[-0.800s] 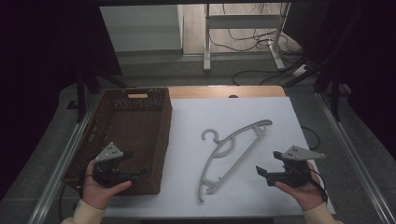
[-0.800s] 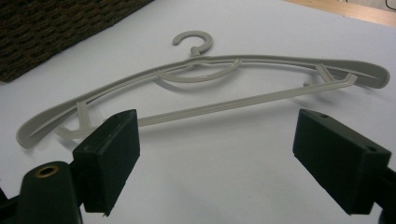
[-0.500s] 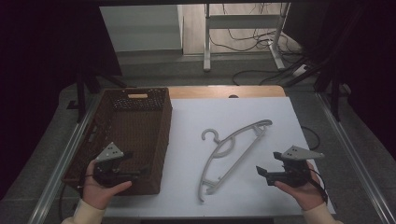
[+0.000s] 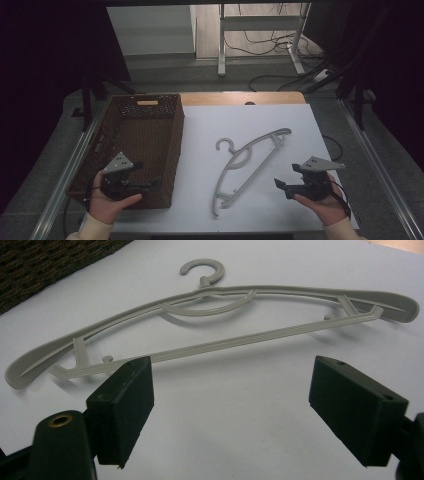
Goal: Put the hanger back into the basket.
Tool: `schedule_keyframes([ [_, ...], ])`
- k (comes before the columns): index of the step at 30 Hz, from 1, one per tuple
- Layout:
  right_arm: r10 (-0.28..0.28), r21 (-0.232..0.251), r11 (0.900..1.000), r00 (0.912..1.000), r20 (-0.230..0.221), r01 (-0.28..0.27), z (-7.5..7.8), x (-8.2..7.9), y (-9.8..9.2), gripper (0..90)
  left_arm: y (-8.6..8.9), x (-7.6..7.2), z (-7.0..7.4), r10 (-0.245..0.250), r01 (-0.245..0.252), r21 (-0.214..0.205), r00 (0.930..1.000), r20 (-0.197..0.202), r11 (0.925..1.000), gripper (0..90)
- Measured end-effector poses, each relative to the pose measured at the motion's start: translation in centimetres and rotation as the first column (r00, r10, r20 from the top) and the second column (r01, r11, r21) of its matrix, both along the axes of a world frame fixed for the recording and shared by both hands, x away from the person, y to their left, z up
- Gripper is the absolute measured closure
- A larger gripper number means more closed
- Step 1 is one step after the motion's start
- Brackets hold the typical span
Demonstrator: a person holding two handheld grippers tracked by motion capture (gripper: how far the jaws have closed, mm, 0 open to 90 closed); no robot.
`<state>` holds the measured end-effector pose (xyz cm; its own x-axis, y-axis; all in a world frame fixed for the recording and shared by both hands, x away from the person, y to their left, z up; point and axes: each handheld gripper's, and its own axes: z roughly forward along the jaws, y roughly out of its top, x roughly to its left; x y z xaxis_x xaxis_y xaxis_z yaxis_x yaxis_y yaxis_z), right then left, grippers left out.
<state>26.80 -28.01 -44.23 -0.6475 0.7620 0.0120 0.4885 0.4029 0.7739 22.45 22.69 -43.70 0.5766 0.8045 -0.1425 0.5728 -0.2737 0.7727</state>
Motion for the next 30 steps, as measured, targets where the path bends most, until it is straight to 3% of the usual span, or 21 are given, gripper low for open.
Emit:
schedule_keyframes([
  [15,-0.009,-0.022,0.9997,0.9999,-0.008,0.009,0.1,0.9,0.8,21.6,0.0,0.0,0.2,0.001,-0.001,-0.007,1.0,0.003,1.0,18.5],
  [20,-0.01,-0.068,0.9976,0.9999,-0.013,0.01,0.4,2.6,2.2,24.6,0.1,0.0,0.3,0.001,-0.001,-0.01,1.0,0.006,0.9999,18.4],
  [24,-0.012,-0.089,0.996,0.9988,-0.048,0.008,0.0,4.4,3.4,26.6,0.1,-0.1,0.5,-0.008,0.008,-0.041,1.0,0.004,0.9991,18.4],
  [30,-0.02,-0.129,0.9917,0.9947,-0.101,0.007,-1.2,7.4,4.9,34.2,-0.1,-0.1,0.6,-0.009,0.01,-0.03,0.9999,0.008,0.9995,18.5],
])
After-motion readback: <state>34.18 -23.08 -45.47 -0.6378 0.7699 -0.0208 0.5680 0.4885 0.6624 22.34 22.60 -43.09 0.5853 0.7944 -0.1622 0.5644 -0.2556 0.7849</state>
